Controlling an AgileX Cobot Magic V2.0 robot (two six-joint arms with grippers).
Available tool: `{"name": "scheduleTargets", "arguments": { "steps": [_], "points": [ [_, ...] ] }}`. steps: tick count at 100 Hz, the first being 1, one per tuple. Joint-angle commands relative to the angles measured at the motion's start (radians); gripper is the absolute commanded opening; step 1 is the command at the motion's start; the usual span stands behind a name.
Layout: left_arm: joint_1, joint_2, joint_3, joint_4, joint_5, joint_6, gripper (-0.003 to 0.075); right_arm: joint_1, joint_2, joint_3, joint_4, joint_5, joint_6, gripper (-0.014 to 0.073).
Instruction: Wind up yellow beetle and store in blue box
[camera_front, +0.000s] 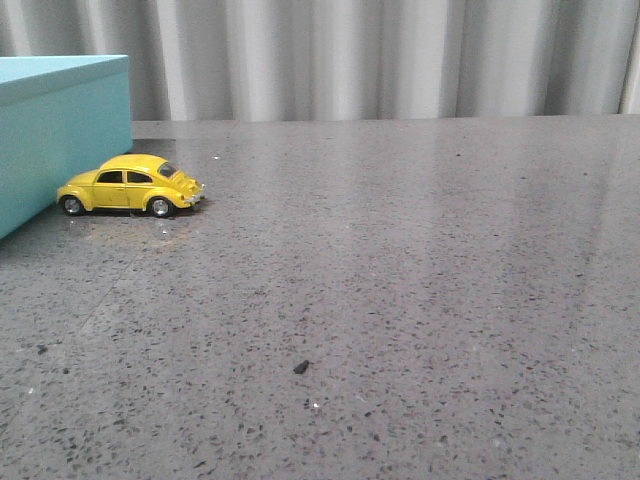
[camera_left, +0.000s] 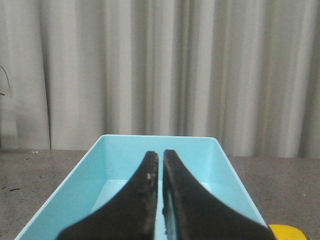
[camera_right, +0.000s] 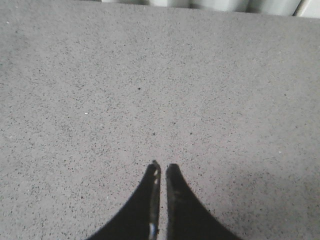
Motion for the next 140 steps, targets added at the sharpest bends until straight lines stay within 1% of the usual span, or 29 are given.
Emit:
{"name": "scheduleTargets", "arguments": {
  "steps": [1, 8, 29, 38, 60, 76, 81, 89, 99, 104, 109, 114, 124, 131, 136, 140],
  "points": [
    [-0.008, 0.071, -0.068, 0.001, -0.069, -0.006, -0.0021, 0.001, -0.083, 0.038, -0.009, -0.101, -0.009, -0.0041],
    [-0.008, 0.121, -0.098, 0.001, -0.059, -0.006, -0.0021, 0.001, -0.136, 0.085, -0.009, -0.127, -0.009, -0.0041],
    [-0.008, 0.282, -0.204, 0.001, -0.053, -0.006, -0.0021, 0.001, -0.310, 0.246, -0.009, -0.270, -0.009, -0.0041],
    [-0.008, 0.351, -0.257, 0.001, -0.031, -0.006, -0.0021, 0.001, -0.379, 0.298, -0.009, -0.302, -0.009, -0.0041],
    [-0.008, 0.504, -0.387, 0.002, 0.026, -0.006, -0.0021, 0.001, -0.497, 0.374, -0.009, -0.302, -0.009, -0.0041],
    [-0.008, 0.600, -0.467, 0.018, 0.051, -0.004, -0.0020, 0.001, -0.525, 0.388, -0.005, -0.293, -0.009, -0.0041],
    [-0.011, 0.622, -0.490, 0.018, 0.070, 0.016, -0.0020, 0.001, -0.525, 0.388, -0.005, -0.290, -0.009, -0.0041],
    [-0.035, 0.658, -0.524, 0.018, 0.110, 0.063, -0.0020, 0.001, -0.525, 0.388, -0.003, -0.289, -0.009, -0.0041],
    [-0.090, 0.696, -0.557, 0.016, 0.129, 0.115, -0.0013, 0.001, -0.525, 0.388, 0.004, -0.288, -0.009, -0.0041],
    [-0.120, 0.709, -0.570, 0.016, 0.140, 0.144, 0.0015, 0.001, -0.525, 0.388, 0.004, -0.288, -0.009, -0.0041],
    [-0.152, 0.721, -0.581, 0.016, 0.150, 0.168, 0.0062, 0.001, -0.525, 0.388, 0.004, -0.288, -0.009, -0.0041],
    [-0.181, 0.727, -0.587, 0.016, 0.152, 0.201, 0.0127, 0.001, -0.525, 0.388, 0.004, -0.288, -0.009, -0.0041],
    [-0.227, 0.732, -0.591, 0.016, 0.136, 0.236, 0.0294, 0.001, -0.525, 0.388, 0.004, -0.288, -0.009, -0.0041],
    [-0.245, 0.732, -0.591, 0.020, 0.131, 0.236, 0.0388, 0.001, -0.525, 0.388, 0.004, -0.288, -0.009, -0.0041],
    [-0.253, 0.732, -0.591, 0.022, 0.134, 0.236, 0.0426, 0.001, -0.525, 0.388, 0.004, -0.288, -0.009, -0.0041],
    [-0.257, 0.732, -0.591, 0.028, 0.142, 0.236, 0.0433, 0.001, -0.525, 0.388, 0.004, -0.288, -0.009, -0.0041]
  ]
}}
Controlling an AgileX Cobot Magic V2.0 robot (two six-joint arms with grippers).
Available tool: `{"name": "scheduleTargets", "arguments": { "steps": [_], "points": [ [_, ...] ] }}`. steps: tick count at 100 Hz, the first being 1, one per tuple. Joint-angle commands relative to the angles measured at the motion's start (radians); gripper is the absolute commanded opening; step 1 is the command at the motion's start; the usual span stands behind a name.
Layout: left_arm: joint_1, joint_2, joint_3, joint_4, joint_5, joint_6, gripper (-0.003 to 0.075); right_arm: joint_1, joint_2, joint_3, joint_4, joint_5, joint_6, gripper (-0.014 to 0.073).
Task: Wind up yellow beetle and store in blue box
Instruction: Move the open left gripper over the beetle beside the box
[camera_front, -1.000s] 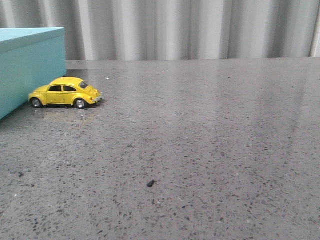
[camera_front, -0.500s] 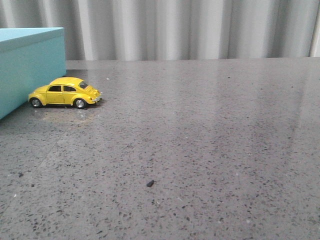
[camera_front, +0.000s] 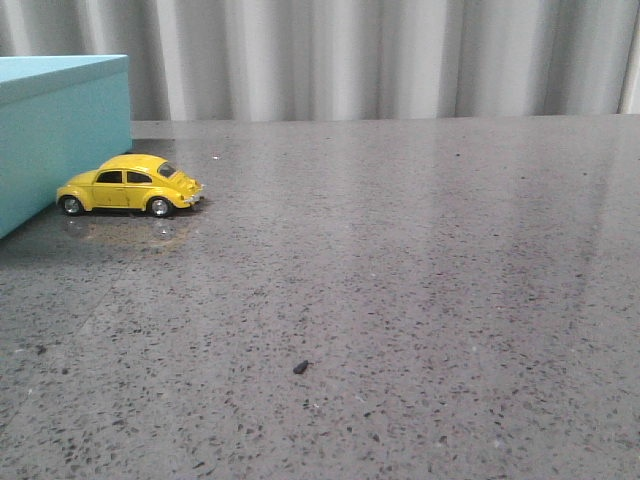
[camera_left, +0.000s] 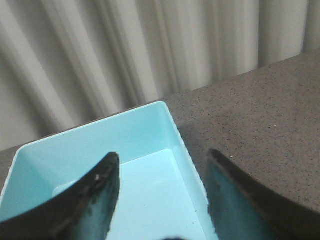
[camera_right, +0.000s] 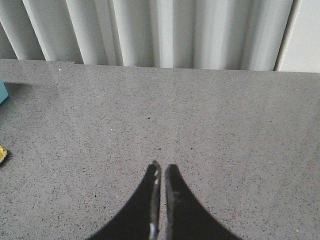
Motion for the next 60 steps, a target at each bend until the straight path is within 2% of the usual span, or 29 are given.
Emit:
{"name": "scheduleTargets", "arguments": {
  "steps": [1, 20, 48, 60],
  "points": [
    [-0.020, -0.008, -0.038, 0.016, -0.068, 0.006, 0.0433, 0.001, 0.001, -0.023, -0.003, -0.070, -0.009, -0.0041],
    [-0.044, -0.006, -0.053, 0.054, -0.015, 0.055, 0.0427, 0.001, 0.001, -0.023, -0.003, -0.070, -0.009, -0.0041],
    [-0.071, 0.103, -0.247, -0.005, 0.313, 0.057, 0.0427, 0.001, 0.001, -0.023, -0.003, -0.075, -0.009, -0.0041],
    [-0.071, 0.161, -0.346, -0.020, 0.437, 0.194, 0.0427, 0.001, 0.001, -0.023, -0.003, -0.075, -0.009, -0.0041]
  ]
}}
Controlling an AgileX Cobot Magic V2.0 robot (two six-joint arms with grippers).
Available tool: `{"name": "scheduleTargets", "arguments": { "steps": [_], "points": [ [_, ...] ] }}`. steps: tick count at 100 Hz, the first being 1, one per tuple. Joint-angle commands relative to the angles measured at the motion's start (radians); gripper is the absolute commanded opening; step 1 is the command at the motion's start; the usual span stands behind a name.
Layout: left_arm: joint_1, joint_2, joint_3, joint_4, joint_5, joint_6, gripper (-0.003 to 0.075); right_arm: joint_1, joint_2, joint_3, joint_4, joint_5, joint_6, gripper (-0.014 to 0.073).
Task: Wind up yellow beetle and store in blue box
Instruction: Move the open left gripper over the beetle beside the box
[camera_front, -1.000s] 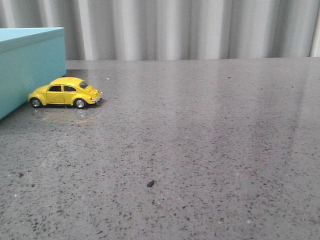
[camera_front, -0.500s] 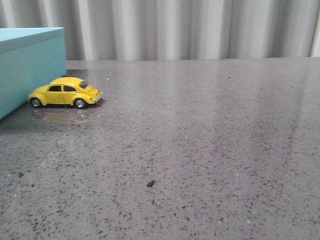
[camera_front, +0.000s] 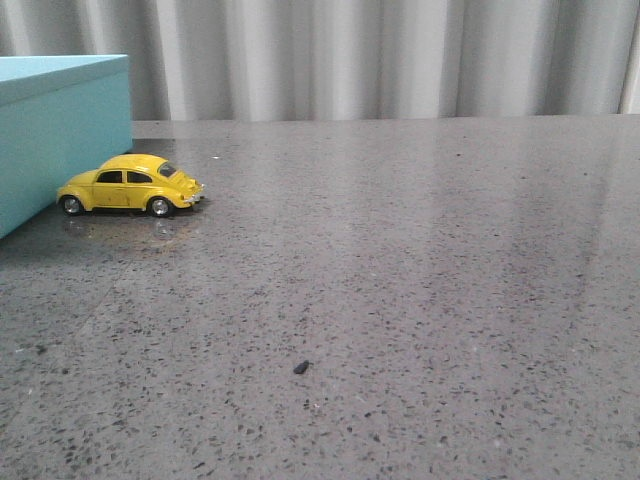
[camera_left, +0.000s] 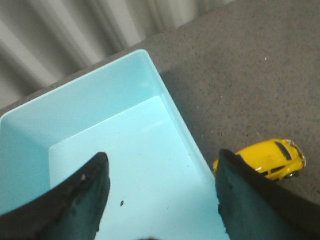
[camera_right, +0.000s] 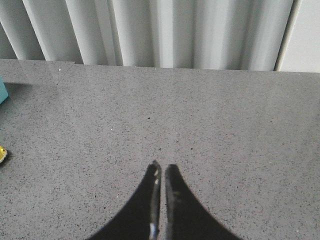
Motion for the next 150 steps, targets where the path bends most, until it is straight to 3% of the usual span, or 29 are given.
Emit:
{"name": "scheduleTargets", "arguments": {
  "steps": [1, 23, 38, 57, 81, 95, 150],
  "points": [
    [-0.008, 0.026, -0.097, -0.021, 0.038, 0.104, 0.0427, 0.001, 0.001, -0.023, -0.005, -0.075, -0.009, -0.0041],
    [-0.022, 0.103, -0.221, -0.140, 0.085, 0.410, 0.0427, 0.001, 0.001, -0.023, -0.003, -0.075, -0.009, -0.0041],
    [-0.071, 0.158, -0.252, -0.193, 0.193, 0.637, 0.0427, 0.001, 0.001, -0.023, -0.003, -0.075, -0.009, -0.0041],
    [-0.129, 0.252, -0.252, -0.175, 0.269, 0.673, 0.0427, 0.001, 0.001, -0.023, -0.003, -0.075, -0.009, -0.0041],
    [-0.208, 0.368, -0.252, -0.017, 0.239, 0.775, 0.0427, 0.001, 0.001, -0.023, -0.003, -0.076, -0.009, -0.0041],
    [-0.235, 0.424, -0.252, 0.000, 0.225, 0.777, 0.0427, 0.001, 0.001, -0.023, -0.003, -0.078, -0.009, -0.0041],
    [-0.236, 0.544, -0.252, 0.047, 0.157, 0.765, 0.0427, 0.001, 0.001, -0.023, -0.003, -0.080, -0.009, -0.0041]
  ]
}}
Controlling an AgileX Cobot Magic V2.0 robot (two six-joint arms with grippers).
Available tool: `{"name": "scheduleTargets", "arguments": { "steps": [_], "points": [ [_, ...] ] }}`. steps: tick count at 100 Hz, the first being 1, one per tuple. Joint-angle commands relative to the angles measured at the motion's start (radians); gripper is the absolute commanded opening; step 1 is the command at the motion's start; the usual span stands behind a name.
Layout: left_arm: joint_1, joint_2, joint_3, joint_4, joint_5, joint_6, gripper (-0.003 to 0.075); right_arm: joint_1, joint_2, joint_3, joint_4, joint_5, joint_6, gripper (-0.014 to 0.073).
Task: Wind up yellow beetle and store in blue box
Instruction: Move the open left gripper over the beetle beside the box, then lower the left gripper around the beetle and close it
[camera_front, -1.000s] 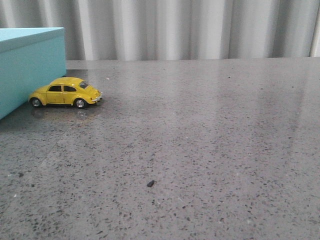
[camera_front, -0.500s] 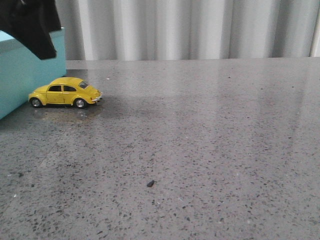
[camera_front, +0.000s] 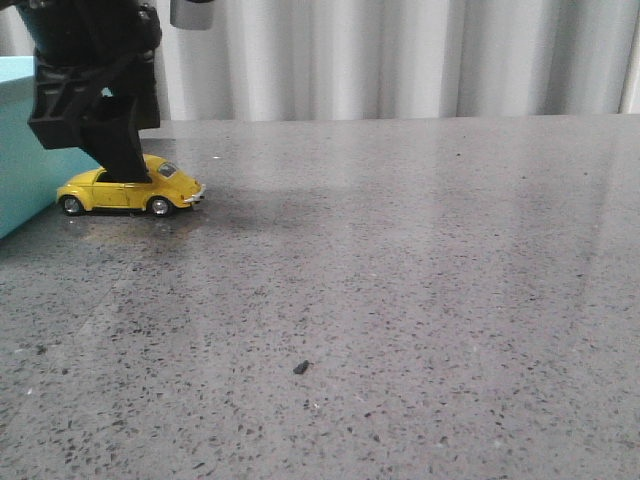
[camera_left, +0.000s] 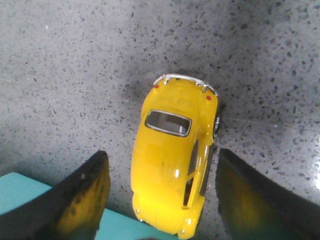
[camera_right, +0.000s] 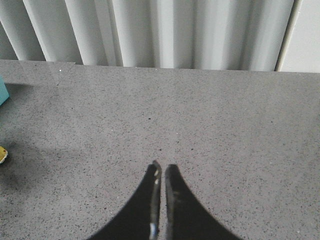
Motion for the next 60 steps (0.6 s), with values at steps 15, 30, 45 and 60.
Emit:
{"name": "scheduleTargets", "arguments": {
  "steps": [15, 30, 45, 60],
  "points": [
    [0.027, -0.019, -0.033, 0.004, -0.053, -0.032, 0.0427, 0.001, 0.001, -0.023, -0.005, -0.088, -0.009, -0.0041],
    [0.034, 0.007, -0.033, 0.002, -0.053, -0.032, 0.0427, 0.001, 0.001, -0.023, -0.005, -0.088, -0.009, -0.0041],
    [0.034, 0.024, -0.033, 0.002, -0.057, -0.035, 0.0427, 0.001, 0.001, -0.023, -0.005, -0.088, -0.009, -0.0041],
    [0.036, 0.026, -0.033, 0.006, -0.068, -0.035, 0.0427, 0.001, 0.001, -0.023, -0.005, -0.088, -0.009, -0.0041]
  ]
}}
